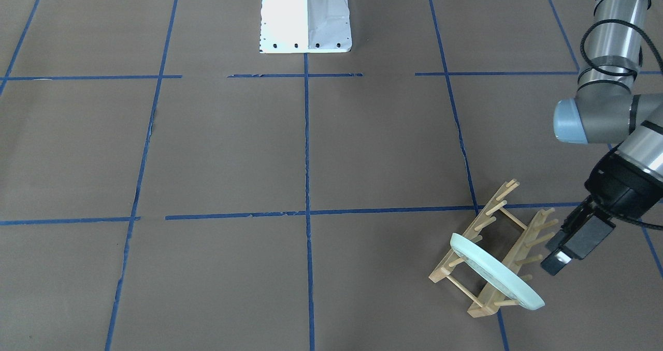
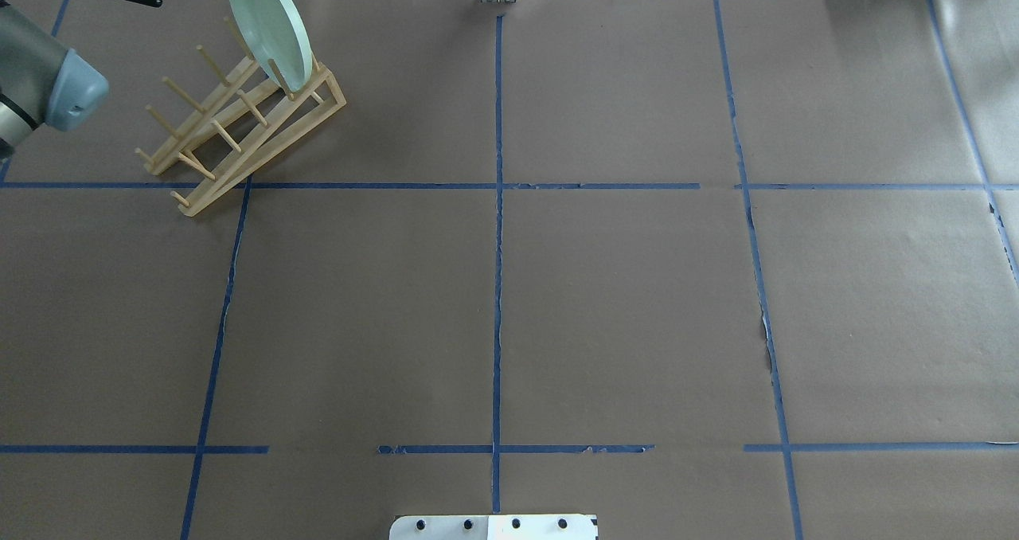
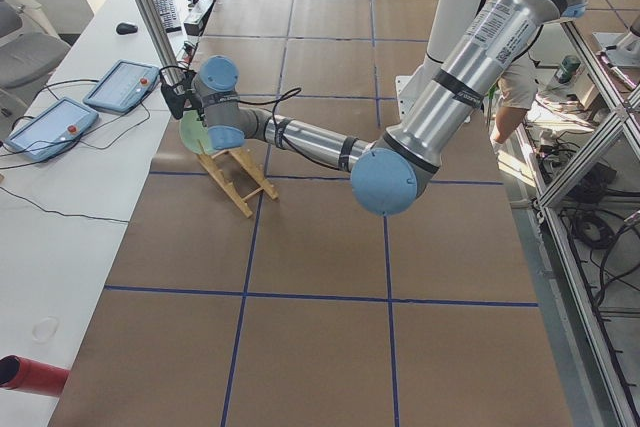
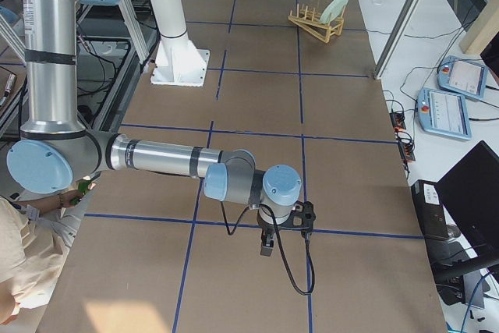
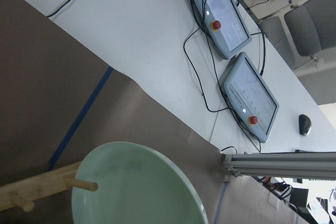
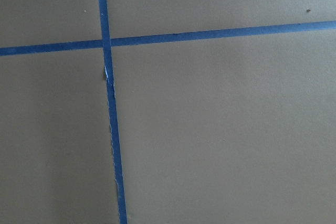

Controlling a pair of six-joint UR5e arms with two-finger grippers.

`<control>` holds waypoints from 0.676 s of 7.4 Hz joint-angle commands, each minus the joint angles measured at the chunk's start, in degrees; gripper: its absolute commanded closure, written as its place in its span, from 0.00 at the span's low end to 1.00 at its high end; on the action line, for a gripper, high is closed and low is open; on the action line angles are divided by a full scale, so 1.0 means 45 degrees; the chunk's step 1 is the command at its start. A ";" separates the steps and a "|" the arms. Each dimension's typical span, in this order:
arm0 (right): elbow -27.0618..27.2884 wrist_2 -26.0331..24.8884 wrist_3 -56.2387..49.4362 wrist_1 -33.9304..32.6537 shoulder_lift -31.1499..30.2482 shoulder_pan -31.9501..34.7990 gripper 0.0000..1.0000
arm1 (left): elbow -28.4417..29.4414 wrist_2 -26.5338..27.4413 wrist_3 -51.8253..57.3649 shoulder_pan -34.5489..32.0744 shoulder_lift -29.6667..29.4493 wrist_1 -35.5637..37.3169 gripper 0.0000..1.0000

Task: Place plate on table
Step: 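Reach the left gripper to the pale green plate in the wooden rack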

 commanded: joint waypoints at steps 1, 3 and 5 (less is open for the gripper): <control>0.0000 0.0000 0.0000 0.0000 0.0000 0.0000 0.00 | 0.0604 0.1180 -0.1394 0.0924 -0.0183 -0.0547 0.00; -0.0019 0.0000 0.0000 0.0000 0.0000 0.0000 0.00 | 0.0840 0.1260 -0.1881 0.0927 -0.0397 -0.0547 0.19; 0.0000 0.0000 0.0000 0.0000 0.0000 0.0000 0.00 | 0.0841 0.1513 -0.2057 0.0907 -0.0417 -0.0547 0.36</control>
